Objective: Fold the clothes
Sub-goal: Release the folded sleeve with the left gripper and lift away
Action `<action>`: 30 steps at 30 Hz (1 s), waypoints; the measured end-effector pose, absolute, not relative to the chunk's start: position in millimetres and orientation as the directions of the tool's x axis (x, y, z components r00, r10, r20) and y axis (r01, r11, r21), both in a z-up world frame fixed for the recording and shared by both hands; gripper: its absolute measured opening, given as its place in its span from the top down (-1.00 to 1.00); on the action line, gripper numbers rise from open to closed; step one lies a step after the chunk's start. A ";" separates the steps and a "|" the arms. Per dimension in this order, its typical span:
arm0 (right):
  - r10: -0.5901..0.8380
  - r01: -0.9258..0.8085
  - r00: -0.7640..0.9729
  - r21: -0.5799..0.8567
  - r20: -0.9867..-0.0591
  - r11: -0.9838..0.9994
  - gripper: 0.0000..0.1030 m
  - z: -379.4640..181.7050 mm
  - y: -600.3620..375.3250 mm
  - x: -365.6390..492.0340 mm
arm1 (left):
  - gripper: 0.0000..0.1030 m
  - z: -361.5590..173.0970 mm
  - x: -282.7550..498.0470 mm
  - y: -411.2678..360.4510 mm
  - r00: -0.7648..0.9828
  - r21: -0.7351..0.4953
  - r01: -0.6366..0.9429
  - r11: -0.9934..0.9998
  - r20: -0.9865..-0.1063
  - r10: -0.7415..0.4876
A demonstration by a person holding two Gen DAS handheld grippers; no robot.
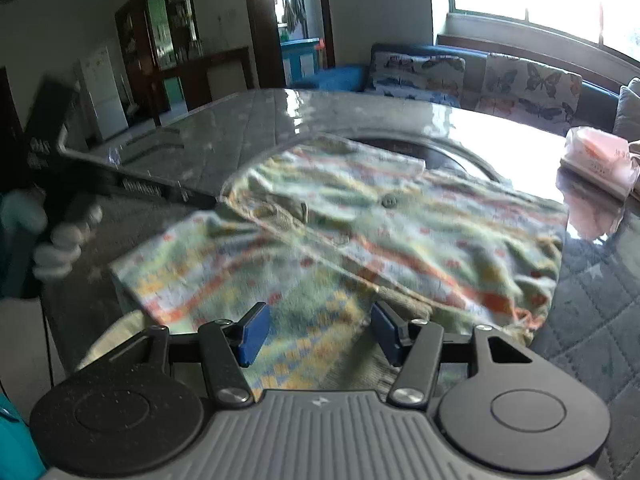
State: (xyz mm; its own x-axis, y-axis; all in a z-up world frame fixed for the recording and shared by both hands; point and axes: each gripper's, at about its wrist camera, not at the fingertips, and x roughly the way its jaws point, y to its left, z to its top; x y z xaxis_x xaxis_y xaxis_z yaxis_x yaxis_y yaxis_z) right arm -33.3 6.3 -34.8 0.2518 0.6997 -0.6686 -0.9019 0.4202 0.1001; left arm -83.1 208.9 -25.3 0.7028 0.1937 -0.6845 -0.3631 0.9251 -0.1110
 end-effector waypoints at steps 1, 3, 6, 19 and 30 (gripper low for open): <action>0.697 -0.905 0.256 0.088 -0.669 0.417 -0.11 -34.0 6.1 -35.2 | 0.76 -21.8 -84.7 205.3 0.709 -0.119 -0.349 0.929 -0.682 0.179; 0.703 -0.911 0.258 0.075 -0.663 0.406 -0.13 -29.6 3.6 -40.2 | 0.72 -14.2 -89.2 193.1 0.729 -0.134 -0.303 0.943 -0.670 0.139; 0.709 -0.920 0.250 0.067 -0.659 0.386 -0.17 -25.4 0.1 -46.8 | 0.69 -8.6 -93.6 168.1 0.748 -0.144 -0.210 0.967 -0.661 0.064; 0.680 -0.929 0.271 0.000 -0.681 0.370 -0.18 -29.7 -12.1 -68.0 | 0.32 -20.1 -111.9 112.2 0.725 -0.059 -0.060 0.996 -0.689 0.003; 0.659 -0.939 0.295 -0.084 -0.692 0.333 -0.29 -14.1 -38.1 -86.5 | -0.02 -1.9 -137.7 109.2 0.643 -0.131 -0.120 0.984 -0.766 -0.024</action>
